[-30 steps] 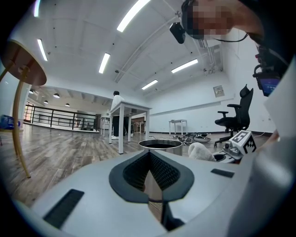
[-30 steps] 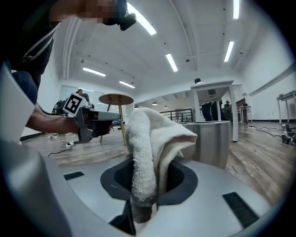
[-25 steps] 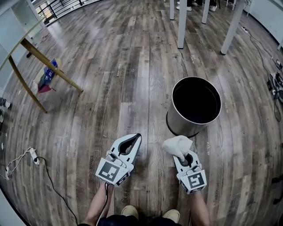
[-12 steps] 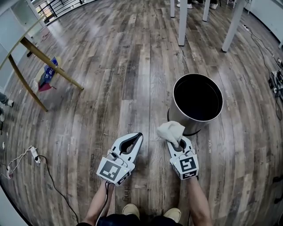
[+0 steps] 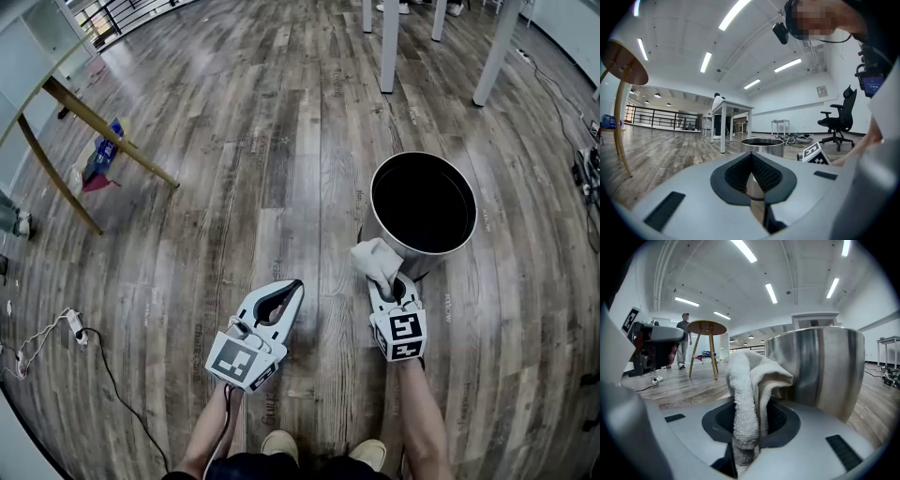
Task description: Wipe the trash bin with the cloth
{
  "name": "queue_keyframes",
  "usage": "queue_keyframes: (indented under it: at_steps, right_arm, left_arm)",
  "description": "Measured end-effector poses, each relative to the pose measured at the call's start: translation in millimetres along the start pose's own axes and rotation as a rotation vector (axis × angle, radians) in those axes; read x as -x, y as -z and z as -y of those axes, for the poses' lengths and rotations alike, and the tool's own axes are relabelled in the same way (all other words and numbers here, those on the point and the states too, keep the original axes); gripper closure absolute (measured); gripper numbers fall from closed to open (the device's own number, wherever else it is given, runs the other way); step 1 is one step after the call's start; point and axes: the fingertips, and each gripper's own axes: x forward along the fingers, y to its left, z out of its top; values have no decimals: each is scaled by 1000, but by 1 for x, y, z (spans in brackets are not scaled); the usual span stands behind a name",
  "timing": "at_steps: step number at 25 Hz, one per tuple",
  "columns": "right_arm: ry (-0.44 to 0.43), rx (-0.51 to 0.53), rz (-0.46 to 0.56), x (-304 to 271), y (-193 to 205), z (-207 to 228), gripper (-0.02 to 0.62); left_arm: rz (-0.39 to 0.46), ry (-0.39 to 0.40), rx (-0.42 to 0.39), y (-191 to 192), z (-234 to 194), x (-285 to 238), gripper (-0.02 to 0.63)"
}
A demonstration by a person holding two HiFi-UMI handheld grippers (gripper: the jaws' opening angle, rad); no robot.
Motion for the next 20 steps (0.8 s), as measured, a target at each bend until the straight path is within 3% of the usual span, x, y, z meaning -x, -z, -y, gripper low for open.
queue_keyframes:
  at_steps: [10,20]
  right_arm:
    - [72,-3,3,45,16,41,512]
    - [248,-63,24,95,33,117,512]
  left_arm:
    - [-10,-4,3,4,-1,0,606]
    - [-11,-10,8,6,-2,2,606]
